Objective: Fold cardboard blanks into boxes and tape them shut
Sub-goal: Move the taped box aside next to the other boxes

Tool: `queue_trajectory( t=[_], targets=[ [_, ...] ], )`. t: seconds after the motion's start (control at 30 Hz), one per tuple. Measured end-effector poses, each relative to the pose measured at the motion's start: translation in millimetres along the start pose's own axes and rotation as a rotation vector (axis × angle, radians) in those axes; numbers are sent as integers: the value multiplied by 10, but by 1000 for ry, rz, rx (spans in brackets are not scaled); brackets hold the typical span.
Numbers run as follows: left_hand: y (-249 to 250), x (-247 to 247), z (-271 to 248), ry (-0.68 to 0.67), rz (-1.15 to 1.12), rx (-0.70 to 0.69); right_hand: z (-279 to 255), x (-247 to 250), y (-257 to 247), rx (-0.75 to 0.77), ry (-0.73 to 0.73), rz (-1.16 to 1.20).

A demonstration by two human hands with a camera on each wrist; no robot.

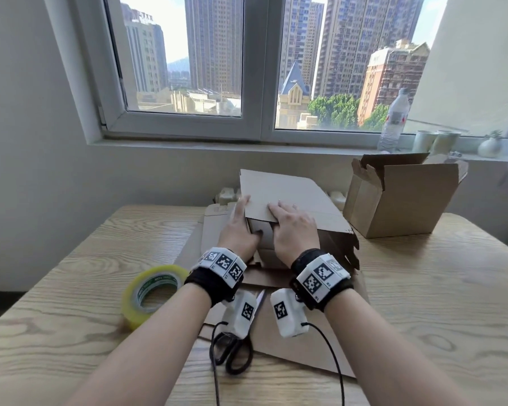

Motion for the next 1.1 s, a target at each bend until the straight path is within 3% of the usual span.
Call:
queue_trajectory(
  t=[0.27, 0.47, 0.6, 0.9, 1.1],
  targets=[
    [18, -76, -38, -23, 291, -19, -109, 42, 427, -123, -36, -77],
    [-121, 37, 8, 21, 251, 45, -215, 216, 1140, -473, 104, 76],
    [-158, 28, -10, -7, 256, 52, -294, 151, 1203, -438, 13, 363],
    [-201, 94, -24, 33, 137, 80, -256, 56, 1127, -416, 45, 427],
    [-290, -4, 26, 38, -82, 221, -301, -26, 1219, -573, 110, 617]
  ],
)
Point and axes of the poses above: each hand's wrist, its own z-axis towards the middle knuckle, its own x-axis out of the back of the hand, y = z × x, the point moved 4 cm from there along z, towards the middle knuckle, and after that the axes turned 1 degree about y, right-handed, at the moved point
